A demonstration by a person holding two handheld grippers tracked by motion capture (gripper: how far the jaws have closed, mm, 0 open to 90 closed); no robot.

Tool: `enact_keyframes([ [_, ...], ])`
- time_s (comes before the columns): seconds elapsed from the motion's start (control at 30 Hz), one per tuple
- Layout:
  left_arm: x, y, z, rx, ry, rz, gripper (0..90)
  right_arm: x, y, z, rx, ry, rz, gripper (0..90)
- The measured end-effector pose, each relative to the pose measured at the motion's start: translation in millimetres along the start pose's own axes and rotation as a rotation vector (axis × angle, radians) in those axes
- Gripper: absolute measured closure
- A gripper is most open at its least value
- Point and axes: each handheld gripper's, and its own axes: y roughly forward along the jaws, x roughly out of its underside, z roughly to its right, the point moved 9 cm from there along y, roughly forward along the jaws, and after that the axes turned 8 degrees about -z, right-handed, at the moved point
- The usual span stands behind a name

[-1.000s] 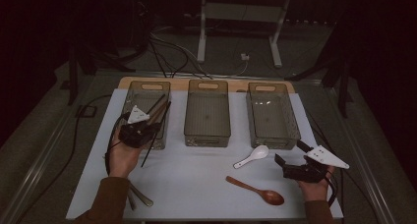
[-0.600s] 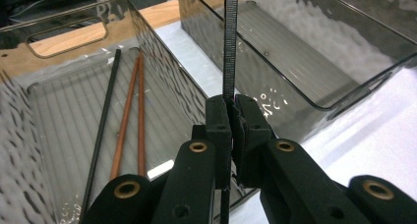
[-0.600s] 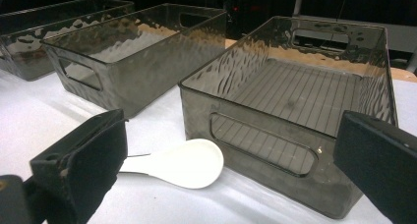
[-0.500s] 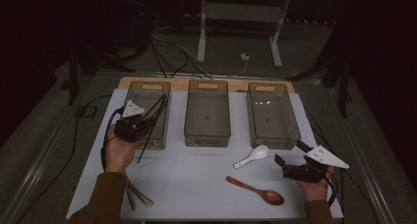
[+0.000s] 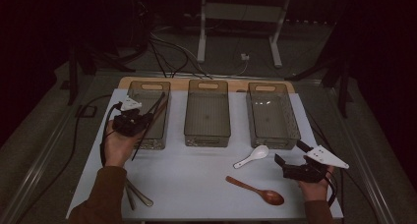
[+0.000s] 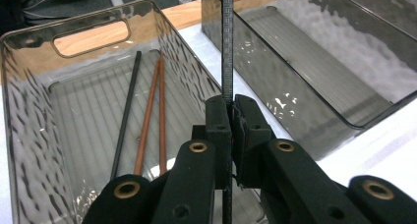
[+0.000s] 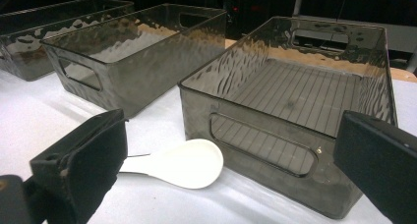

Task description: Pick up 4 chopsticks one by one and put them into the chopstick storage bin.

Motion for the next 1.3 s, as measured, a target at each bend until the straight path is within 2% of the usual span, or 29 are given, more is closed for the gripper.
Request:
enact_keyframes([
  [0.83,-13.2,11.0,-26.0,-0.039,-0.06,-0.011,87.6,0.3,0.6,0.0,-0.001,-0.001,-0.003,0.2],
  [1.17,-17.8,21.5,-32.9,-0.048,-0.08,-0.025,87.6,0.5,0.9,0.0,-0.002,0.002,-0.005,0.2],
  [1.3,-17.0,28.1,-36.8,-0.052,-0.101,-0.038,87.5,0.6,1.0,-0.1,-0.002,0.002,-0.005,0.2],
])
